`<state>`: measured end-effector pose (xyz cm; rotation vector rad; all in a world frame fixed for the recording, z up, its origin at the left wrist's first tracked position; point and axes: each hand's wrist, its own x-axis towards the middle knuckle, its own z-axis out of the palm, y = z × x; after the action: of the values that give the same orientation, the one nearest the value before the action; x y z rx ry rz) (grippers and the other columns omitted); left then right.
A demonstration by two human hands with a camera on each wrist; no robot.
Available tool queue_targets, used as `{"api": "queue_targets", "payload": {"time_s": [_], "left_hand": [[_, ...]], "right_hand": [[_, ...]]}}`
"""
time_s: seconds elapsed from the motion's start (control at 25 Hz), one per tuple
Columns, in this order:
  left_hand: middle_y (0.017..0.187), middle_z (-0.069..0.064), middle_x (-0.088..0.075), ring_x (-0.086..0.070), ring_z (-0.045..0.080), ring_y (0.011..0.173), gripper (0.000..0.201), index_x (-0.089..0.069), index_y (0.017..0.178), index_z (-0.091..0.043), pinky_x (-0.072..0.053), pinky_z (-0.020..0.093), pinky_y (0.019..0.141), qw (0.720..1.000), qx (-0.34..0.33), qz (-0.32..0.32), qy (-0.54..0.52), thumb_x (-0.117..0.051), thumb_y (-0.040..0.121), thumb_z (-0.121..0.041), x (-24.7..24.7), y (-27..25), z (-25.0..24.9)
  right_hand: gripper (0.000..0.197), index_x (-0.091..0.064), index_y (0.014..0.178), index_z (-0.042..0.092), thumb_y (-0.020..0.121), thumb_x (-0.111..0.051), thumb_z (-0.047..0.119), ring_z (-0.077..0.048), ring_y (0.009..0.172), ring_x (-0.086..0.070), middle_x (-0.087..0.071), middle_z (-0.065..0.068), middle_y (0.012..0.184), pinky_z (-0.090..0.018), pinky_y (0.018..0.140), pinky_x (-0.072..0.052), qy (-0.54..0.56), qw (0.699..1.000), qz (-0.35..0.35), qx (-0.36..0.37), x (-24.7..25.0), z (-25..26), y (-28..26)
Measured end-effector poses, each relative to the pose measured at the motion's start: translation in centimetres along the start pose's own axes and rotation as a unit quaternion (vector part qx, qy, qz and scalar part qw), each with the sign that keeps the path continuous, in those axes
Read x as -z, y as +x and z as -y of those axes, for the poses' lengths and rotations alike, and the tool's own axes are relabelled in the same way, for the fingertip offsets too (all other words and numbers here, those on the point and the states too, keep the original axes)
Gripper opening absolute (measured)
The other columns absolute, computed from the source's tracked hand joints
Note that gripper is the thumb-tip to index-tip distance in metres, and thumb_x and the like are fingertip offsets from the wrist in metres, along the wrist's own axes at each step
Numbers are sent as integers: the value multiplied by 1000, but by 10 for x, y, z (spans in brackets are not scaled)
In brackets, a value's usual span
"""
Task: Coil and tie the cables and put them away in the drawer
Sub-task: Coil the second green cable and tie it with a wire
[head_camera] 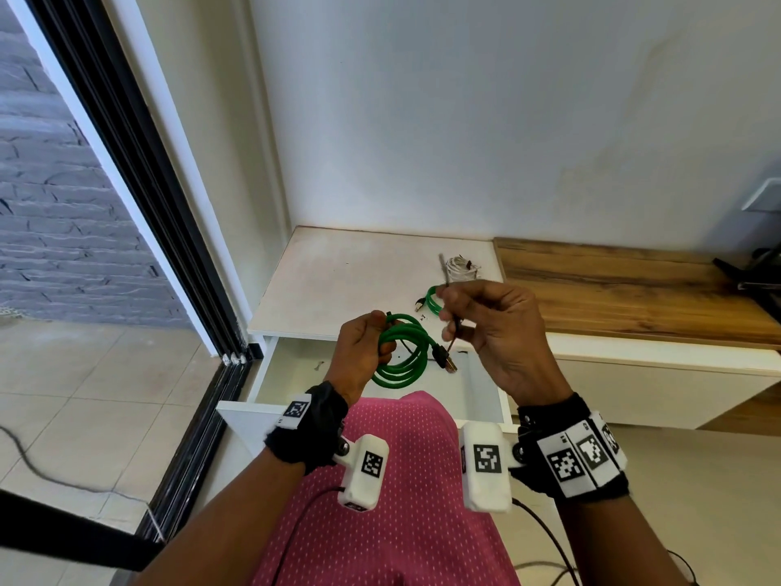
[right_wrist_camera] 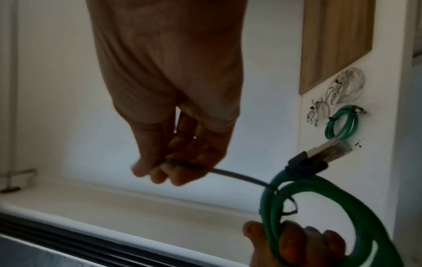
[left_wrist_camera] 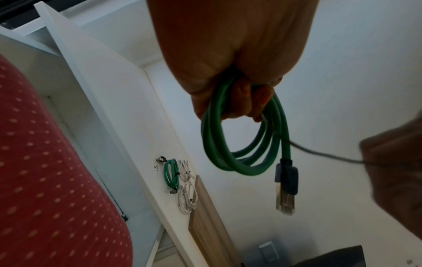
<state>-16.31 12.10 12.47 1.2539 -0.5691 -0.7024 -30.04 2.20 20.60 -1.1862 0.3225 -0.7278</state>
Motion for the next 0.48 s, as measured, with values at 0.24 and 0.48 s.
{"api": "queue_targets", "payload": {"time_s": [0.24,0.48], "left_hand": [[58,-8,-54,-41,4,51,33,-66,96,-4,-36,19,50,996,-36,22,82,-37,103,-19,-6,-3,-7],[75,11,-59,-47,12,61,28,-69,97,-18,-42,23,55,987,-58,20,146,-43,100,-26,-3,-4,-6]], "right_hand": [[16,-71,82,-3,79,-75,13,-13,38,-42,-63,-14,59,-25,41,-38,-144,981,-46,-117,1,-32,2],[12,-71,84,-1,78,-75,8,-15,43,-44,-67,-13,63,-28,46,-37,-184,973,-46,-129,3,-34,2]]}}
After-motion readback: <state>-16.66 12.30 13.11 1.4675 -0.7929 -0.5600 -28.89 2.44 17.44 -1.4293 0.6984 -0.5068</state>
